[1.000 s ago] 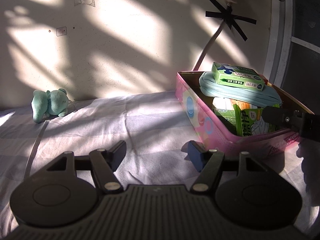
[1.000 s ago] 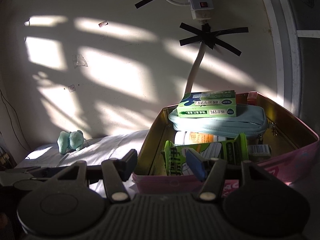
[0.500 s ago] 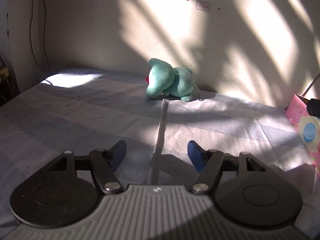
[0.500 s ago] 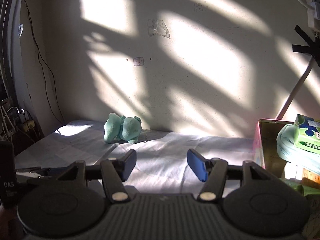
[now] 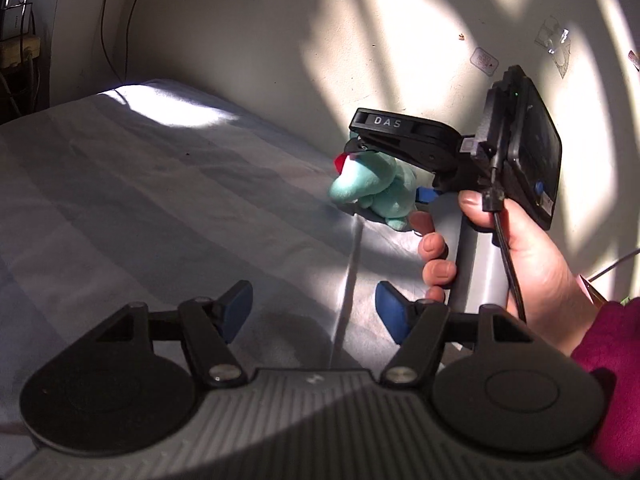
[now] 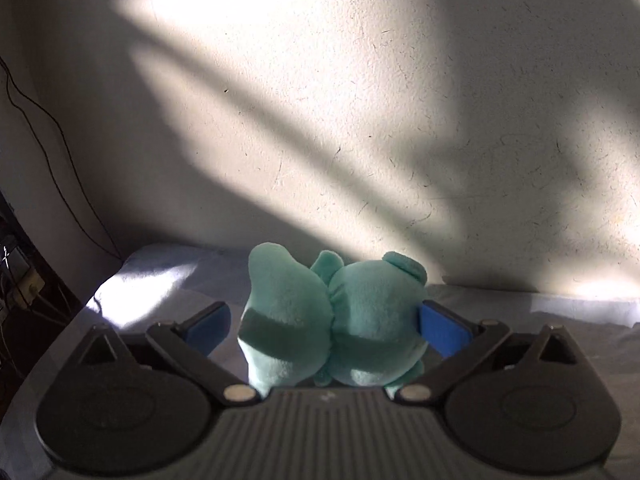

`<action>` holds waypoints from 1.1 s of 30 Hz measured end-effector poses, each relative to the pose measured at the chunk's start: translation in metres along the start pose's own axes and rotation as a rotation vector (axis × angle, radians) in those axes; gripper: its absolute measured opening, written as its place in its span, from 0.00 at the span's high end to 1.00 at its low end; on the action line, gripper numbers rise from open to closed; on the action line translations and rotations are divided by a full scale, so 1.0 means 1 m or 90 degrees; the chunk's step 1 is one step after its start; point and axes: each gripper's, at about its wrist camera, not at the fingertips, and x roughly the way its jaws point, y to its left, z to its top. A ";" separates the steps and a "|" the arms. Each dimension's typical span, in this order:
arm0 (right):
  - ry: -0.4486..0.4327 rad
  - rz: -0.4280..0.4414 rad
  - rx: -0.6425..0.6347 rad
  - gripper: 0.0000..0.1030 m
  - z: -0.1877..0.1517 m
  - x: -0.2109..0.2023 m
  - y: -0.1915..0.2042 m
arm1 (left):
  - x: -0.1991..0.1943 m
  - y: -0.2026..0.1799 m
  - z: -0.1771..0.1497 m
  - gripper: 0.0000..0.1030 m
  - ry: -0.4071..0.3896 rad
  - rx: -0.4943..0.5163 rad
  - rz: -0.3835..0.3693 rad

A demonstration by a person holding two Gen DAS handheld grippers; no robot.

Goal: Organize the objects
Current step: 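Move the right gripper to the teal plush toy, then grasp the teal plush toy with the right gripper and lift it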

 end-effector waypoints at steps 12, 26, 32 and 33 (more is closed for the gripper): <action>0.007 -0.060 -0.223 0.28 -0.075 -0.090 -0.011 | 0.001 0.012 0.004 0.32 0.002 -0.023 -0.031; -0.064 -0.172 -0.277 0.07 -0.259 -0.355 -0.071 | -0.029 -0.102 -0.072 0.30 0.149 0.252 -0.384; -0.058 -0.158 -0.190 0.00 -0.280 -0.373 -0.097 | -0.076 -0.134 -0.106 0.20 0.167 0.308 -0.436; -0.061 -0.151 -0.183 0.00 -0.281 -0.375 -0.099 | -0.082 -0.136 -0.109 0.19 0.165 0.310 -0.431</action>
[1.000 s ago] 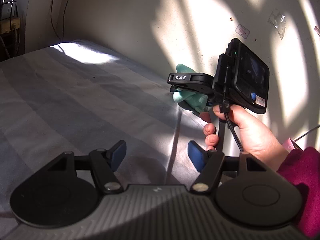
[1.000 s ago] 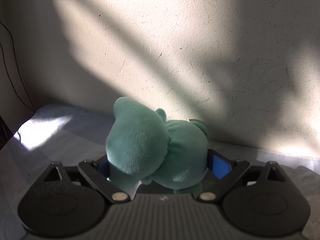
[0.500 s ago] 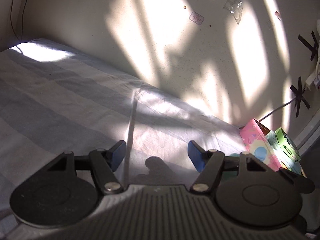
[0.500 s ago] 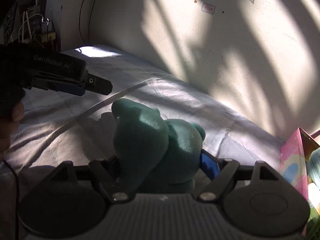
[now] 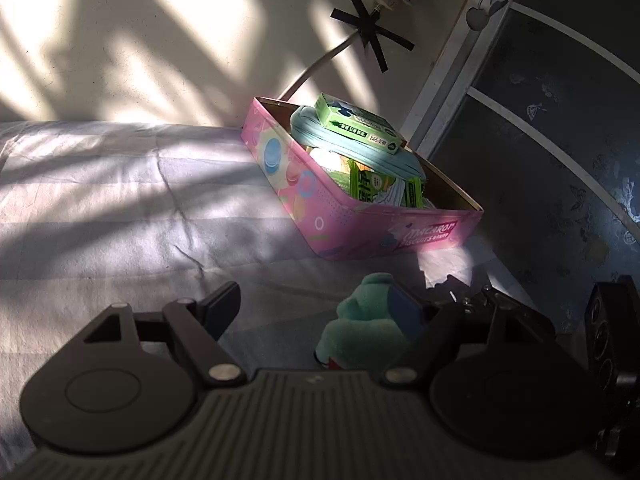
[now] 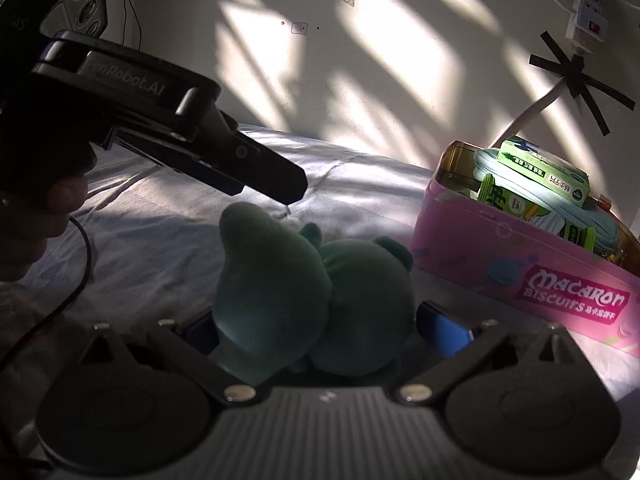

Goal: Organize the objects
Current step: 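Grasp the teal plush toy with the right gripper and lift it, then carry the plush toy over the pink tin and lower it inside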

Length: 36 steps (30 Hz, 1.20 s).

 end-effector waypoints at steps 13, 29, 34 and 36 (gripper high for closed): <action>-0.075 0.173 0.063 0.00 -0.016 -0.033 -0.044 | -0.013 -0.040 -0.022 0.18 0.050 -0.014 -0.004; -0.007 0.308 0.295 0.34 -0.017 0.023 -0.131 | 0.015 -0.047 -0.022 0.40 0.088 -0.006 0.051; 0.008 0.390 0.334 0.51 -0.022 0.042 -0.118 | 0.033 -0.037 -0.029 0.54 0.132 -0.026 0.056; -0.024 0.387 0.329 0.54 -0.018 0.033 -0.123 | 0.029 -0.050 -0.018 0.54 0.114 0.014 0.054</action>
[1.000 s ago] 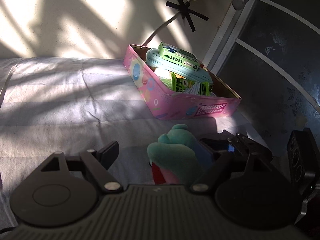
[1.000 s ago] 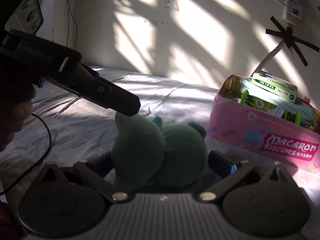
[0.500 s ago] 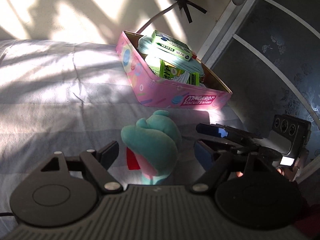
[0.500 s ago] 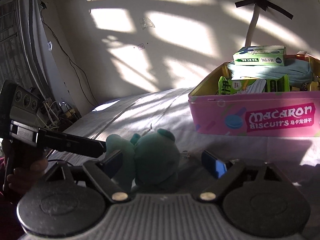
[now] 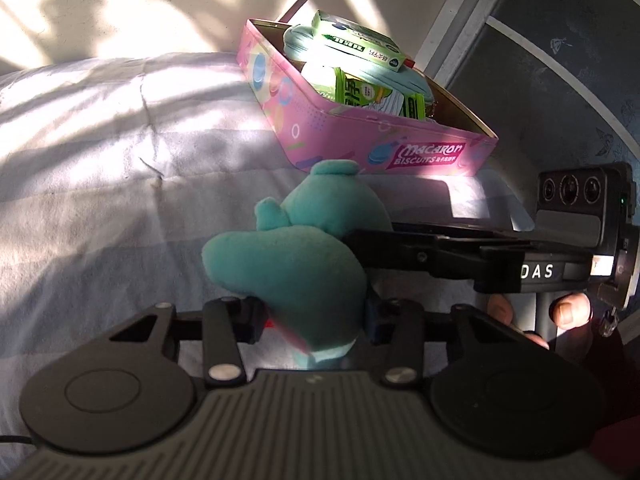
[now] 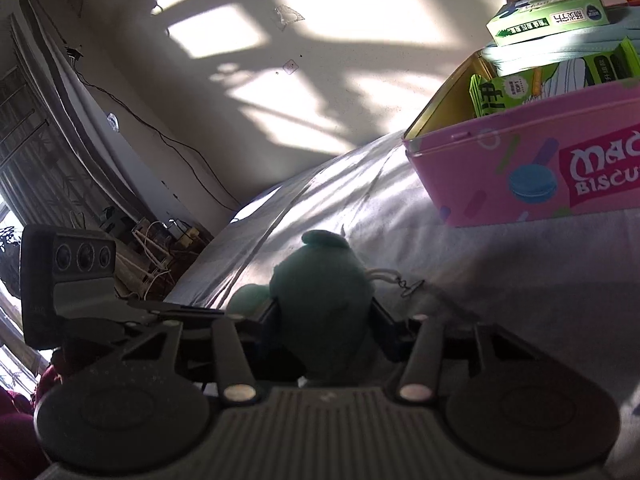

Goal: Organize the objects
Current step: 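Carry the plush toy over the pink tin and lower it inside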

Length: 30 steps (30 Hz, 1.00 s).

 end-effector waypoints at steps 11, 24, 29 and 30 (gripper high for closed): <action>-0.262 -0.199 -0.054 0.54 0.066 -0.106 -0.024 | 0.069 -0.100 0.126 0.53 -0.064 0.199 -0.058; -0.363 -0.483 0.006 0.19 0.086 -0.118 -0.105 | 0.164 -0.122 0.165 0.32 -0.012 0.158 0.013; -0.418 -0.476 -0.034 0.22 0.080 -0.127 -0.092 | 0.144 -0.113 0.158 0.31 -0.039 0.135 0.010; -0.426 -0.470 -0.041 0.25 0.079 -0.129 -0.089 | 0.138 -0.112 0.156 0.31 -0.046 0.132 0.007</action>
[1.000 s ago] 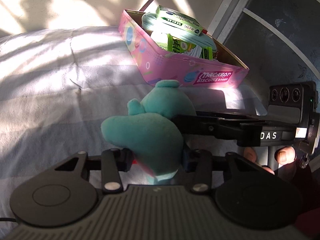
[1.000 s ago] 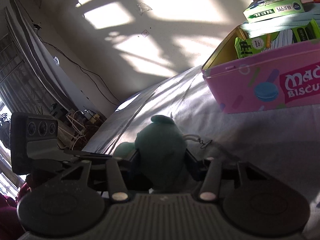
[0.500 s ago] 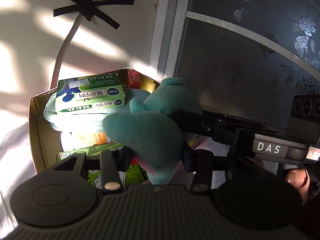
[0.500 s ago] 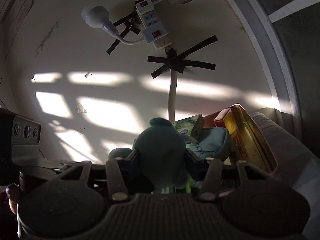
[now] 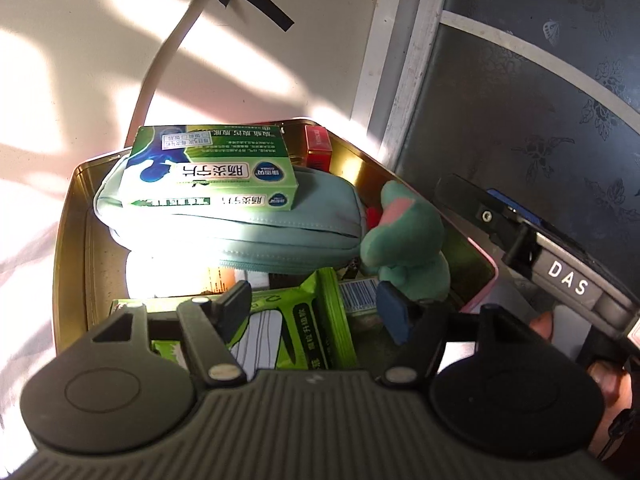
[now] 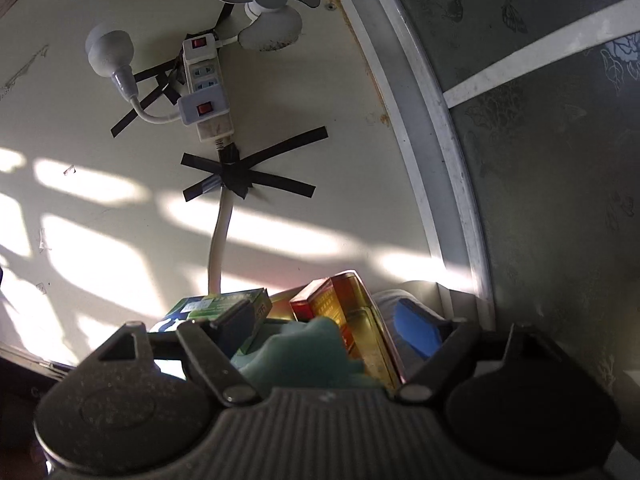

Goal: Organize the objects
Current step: 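Carry the plush toy over the pink tin and lower it inside, then open the right gripper to release the plush in the tin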

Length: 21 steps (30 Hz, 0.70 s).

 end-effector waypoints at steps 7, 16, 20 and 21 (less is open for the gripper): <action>0.037 0.035 0.011 0.42 -0.002 0.002 0.013 | -0.037 0.001 -0.017 0.31 -0.039 0.016 0.041; 0.062 0.056 -0.006 0.41 -0.023 -0.029 0.049 | -0.053 0.009 -0.042 0.31 -0.038 0.011 0.114; 0.064 0.051 -0.007 0.41 -0.030 -0.048 0.062 | -0.065 0.012 -0.057 0.31 -0.043 0.018 0.152; 0.065 0.052 -0.008 0.41 -0.032 -0.053 0.065 | -0.069 0.013 -0.061 0.31 -0.047 0.019 0.159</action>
